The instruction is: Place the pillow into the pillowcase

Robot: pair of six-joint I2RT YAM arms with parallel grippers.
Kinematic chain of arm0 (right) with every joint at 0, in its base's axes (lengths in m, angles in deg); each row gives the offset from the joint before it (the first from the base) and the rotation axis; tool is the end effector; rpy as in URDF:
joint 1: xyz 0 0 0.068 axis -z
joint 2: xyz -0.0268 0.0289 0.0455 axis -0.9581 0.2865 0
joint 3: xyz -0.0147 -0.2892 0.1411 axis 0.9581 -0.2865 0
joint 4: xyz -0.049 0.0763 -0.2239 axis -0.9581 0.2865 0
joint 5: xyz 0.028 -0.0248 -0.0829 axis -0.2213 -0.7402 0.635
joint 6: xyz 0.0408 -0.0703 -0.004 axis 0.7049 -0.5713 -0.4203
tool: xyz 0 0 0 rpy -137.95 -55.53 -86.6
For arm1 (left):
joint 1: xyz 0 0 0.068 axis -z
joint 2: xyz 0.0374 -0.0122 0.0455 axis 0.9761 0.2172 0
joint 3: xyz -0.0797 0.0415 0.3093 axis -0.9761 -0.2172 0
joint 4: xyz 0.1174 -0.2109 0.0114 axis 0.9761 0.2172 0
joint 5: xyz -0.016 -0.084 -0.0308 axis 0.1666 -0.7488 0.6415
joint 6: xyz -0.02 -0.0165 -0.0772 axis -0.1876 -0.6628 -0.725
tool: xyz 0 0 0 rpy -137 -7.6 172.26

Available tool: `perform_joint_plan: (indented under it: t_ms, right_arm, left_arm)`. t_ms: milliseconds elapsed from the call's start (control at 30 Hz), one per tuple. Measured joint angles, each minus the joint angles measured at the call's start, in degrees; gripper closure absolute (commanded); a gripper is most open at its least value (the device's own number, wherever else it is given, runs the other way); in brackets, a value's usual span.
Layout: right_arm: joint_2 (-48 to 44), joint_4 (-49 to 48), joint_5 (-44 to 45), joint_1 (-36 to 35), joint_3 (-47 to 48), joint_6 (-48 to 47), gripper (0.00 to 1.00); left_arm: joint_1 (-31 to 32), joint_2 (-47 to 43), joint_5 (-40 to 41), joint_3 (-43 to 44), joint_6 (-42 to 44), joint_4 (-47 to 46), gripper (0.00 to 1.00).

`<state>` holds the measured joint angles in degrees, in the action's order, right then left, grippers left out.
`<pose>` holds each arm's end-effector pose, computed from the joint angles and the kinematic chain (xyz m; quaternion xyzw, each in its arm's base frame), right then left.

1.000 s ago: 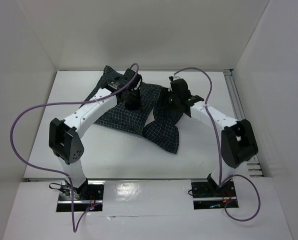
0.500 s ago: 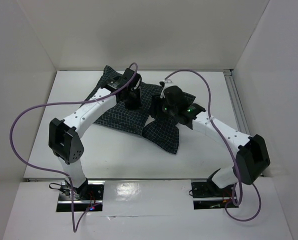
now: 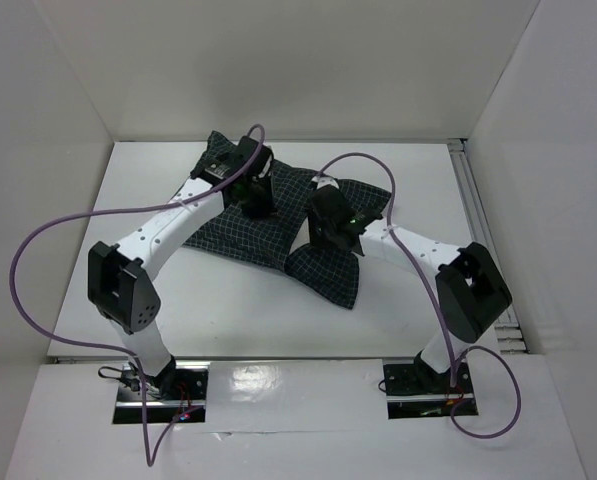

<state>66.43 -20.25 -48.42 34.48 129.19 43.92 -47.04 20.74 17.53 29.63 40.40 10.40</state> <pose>0.2886 0.2191 0.2736 -0.1000 0.9209 0.1306 0.3534 0.3372 -0.2002 0.3569 -0.0687 0.9418 -0.1985 0.2624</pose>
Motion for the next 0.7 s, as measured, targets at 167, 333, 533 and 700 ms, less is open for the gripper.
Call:
perform_joint_plan:
  t_ms: [167,333,533,700]
  right_arm:
    - [0.74,0.50,1.27,-0.42,0.83,0.09,1.00]
    - [0.07,0.57,1.03,-1.03,2.62,0.09,1.00]
    - [3.10,0.28,0.07,-0.94,6.95,0.02,1.00]
    - [9.51,-0.02,-2.62,0.02,10.97,0.00,0.46]
  left_arm:
    - [-3.54,-2.43,0.17,-4.04,0.02,-0.26,1.00]
    - [-7.58,-4.44,0.35,-7.52,0.04,-0.28,1.00]
    - [-13.09,-8.17,1.55,-13.44,0.02,-0.48,1.00]
    - [-22.73,-12.35,1.66,-20.61,0.00,-1.68,0.79]
